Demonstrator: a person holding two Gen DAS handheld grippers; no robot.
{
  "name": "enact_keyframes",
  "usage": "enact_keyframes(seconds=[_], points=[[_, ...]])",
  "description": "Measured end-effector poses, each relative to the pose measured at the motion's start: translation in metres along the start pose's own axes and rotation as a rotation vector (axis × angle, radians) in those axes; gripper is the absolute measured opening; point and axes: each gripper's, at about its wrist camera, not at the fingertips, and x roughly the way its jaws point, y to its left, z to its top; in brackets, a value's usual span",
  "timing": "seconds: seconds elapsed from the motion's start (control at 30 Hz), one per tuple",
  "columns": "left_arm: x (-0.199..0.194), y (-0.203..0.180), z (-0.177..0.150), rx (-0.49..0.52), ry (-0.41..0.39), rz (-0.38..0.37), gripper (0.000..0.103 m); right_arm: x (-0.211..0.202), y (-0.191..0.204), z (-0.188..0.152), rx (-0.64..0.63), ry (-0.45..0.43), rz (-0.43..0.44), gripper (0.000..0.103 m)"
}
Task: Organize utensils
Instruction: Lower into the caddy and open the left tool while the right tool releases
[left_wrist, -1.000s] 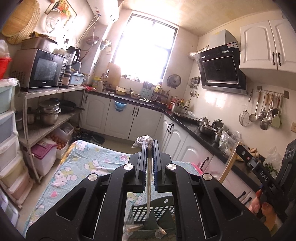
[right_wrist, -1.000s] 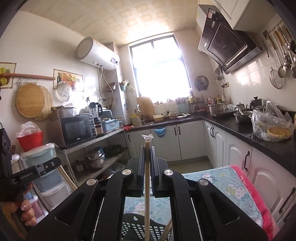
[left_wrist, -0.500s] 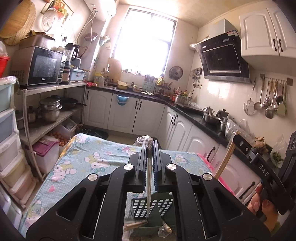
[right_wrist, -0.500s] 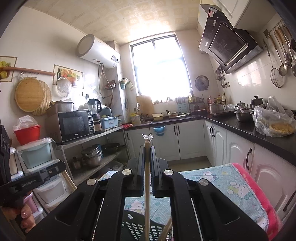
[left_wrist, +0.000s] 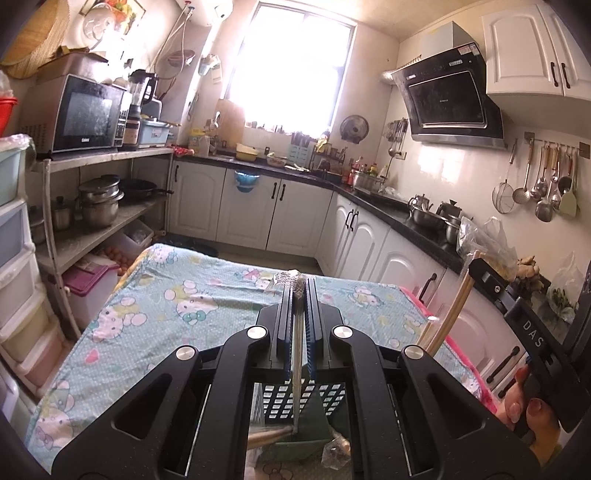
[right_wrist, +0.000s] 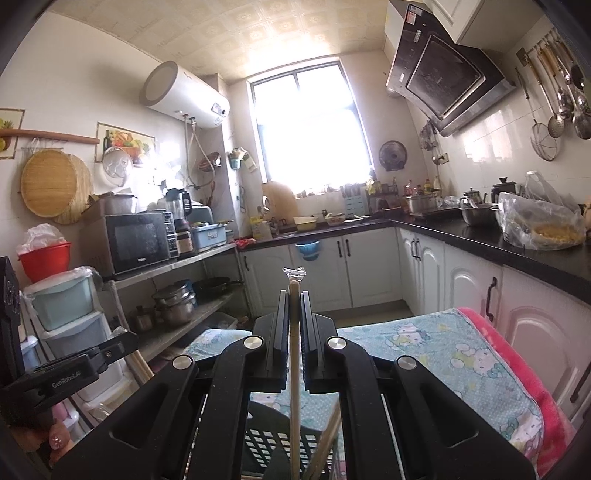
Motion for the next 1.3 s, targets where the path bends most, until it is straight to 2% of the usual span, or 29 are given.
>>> enact_keyframes(seconds=[0.13, 0.2, 0.63, 0.8, 0.87, 1.07, 1.23, 1.3], points=[[0.003, 0.006, -0.006, -0.017, 0.021, 0.002, 0.003, 0.0, -0.003, -0.008, 0.015, 0.024, -0.03, 0.01], [0.004, 0.009, -0.008, -0.026, 0.031, 0.002, 0.003, -0.001, -0.005, -0.01, 0.028, 0.033, -0.03, 0.018], [0.0, 0.022, -0.015, -0.078, 0.081, 0.0, 0.003, -0.023, -0.01, -0.025, 0.037, 0.086, -0.053, 0.02], [-0.005, 0.026, -0.015, -0.096, 0.091, -0.004, 0.017, -0.033, -0.013, -0.031, 0.047, 0.114, -0.06, 0.027], [-0.009, 0.028, -0.014, -0.1, 0.087, -0.007, 0.018, -0.036, -0.014, -0.032, 0.051, 0.126, -0.062, 0.028], [-0.02, 0.031, -0.014, -0.111, 0.082, -0.011, 0.032, -0.046, -0.014, -0.037, 0.054, 0.144, -0.059, 0.031], [-0.03, 0.031, -0.015, -0.115, 0.078, -0.027, 0.048, -0.054, -0.013, -0.042, 0.049, 0.162, -0.048, 0.034], [-0.036, 0.031, -0.016, -0.112, 0.074, -0.041, 0.055, -0.058, -0.011, -0.044, 0.038, 0.162, -0.044, 0.039]])
